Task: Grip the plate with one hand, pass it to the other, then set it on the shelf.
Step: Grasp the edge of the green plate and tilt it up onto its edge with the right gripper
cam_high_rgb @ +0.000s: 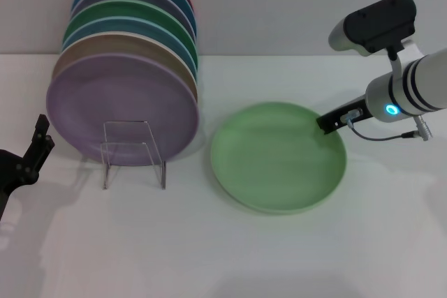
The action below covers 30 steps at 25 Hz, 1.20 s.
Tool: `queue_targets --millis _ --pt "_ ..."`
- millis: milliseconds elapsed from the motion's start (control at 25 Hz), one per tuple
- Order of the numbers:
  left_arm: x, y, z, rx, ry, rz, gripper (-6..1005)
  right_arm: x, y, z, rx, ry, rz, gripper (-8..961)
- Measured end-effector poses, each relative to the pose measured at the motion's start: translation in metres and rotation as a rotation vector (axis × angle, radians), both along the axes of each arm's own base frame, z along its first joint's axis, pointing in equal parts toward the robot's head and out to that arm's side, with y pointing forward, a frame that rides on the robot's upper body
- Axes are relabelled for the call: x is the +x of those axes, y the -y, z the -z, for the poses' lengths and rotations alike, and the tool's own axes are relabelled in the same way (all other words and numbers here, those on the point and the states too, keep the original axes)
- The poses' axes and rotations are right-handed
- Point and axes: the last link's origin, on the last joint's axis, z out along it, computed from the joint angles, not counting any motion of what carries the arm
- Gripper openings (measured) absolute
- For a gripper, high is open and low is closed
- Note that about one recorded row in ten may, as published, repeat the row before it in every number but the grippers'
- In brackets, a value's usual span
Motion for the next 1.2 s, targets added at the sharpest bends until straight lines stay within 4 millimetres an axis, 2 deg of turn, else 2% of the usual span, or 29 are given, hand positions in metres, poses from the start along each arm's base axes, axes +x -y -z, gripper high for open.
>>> queue_targets --millis 280,720,920,1200 --pt "0.0 0.001 -0.001 0.004 0.023 -0.002 836 -0.005 0.008 -0.01 0.022 -0.02 -0.04 28" --pt "-0.001 0.002 -0.002 -0.013 0.099 -0.005 835 -0.014 0.021 -0.031 0.085 -0.079 -0.101 16" --pt "0.0 0.004 0.0 -0.064 0.214 0.011 835 -0.03 0.036 -0.051 0.124 -0.154 -0.175 16" --pt "0.014 0.007 0.009 -0.148 0.23 0.098 835 -0.038 0.065 -0.079 0.181 -0.194 -0.308 15"
